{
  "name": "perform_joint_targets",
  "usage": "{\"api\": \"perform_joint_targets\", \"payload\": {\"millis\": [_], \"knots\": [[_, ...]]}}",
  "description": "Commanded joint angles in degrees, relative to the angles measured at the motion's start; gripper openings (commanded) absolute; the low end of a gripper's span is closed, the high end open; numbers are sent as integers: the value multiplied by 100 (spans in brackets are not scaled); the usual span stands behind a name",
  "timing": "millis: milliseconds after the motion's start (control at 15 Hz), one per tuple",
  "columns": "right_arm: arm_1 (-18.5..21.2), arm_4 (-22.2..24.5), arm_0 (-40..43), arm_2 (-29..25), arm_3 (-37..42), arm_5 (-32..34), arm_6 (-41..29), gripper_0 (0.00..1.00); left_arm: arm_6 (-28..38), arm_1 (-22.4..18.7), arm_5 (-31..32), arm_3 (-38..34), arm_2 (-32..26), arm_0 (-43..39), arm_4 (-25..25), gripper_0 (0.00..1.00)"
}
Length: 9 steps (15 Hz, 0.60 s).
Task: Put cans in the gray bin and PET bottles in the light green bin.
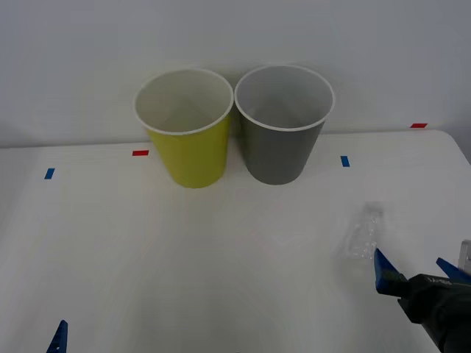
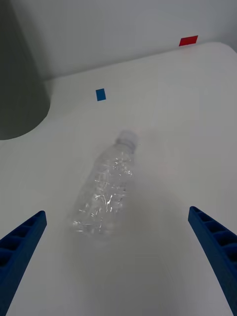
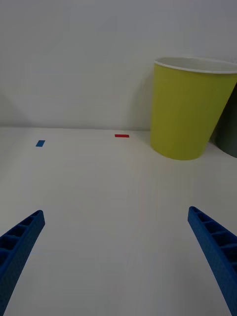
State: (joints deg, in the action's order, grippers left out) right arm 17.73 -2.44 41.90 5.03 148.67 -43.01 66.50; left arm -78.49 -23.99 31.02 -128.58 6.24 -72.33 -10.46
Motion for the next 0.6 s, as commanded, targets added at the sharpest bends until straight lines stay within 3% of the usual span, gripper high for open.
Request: {"api": "perform_joint_targets", "payload": {"millis": [67, 267, 600], "knots": [[125, 94, -1131, -11, 110, -1596, -568, 100, 0, 0, 0, 0, 0, 0, 0, 100], [301, -117, -1975, -46, 66, -3152, -603, 100, 0, 0, 0, 0, 0, 0, 0, 100], [468, -969, -3232, -301, -822, -4040, -480, 100, 0, 0, 0, 0, 0, 0, 0, 100]]}}
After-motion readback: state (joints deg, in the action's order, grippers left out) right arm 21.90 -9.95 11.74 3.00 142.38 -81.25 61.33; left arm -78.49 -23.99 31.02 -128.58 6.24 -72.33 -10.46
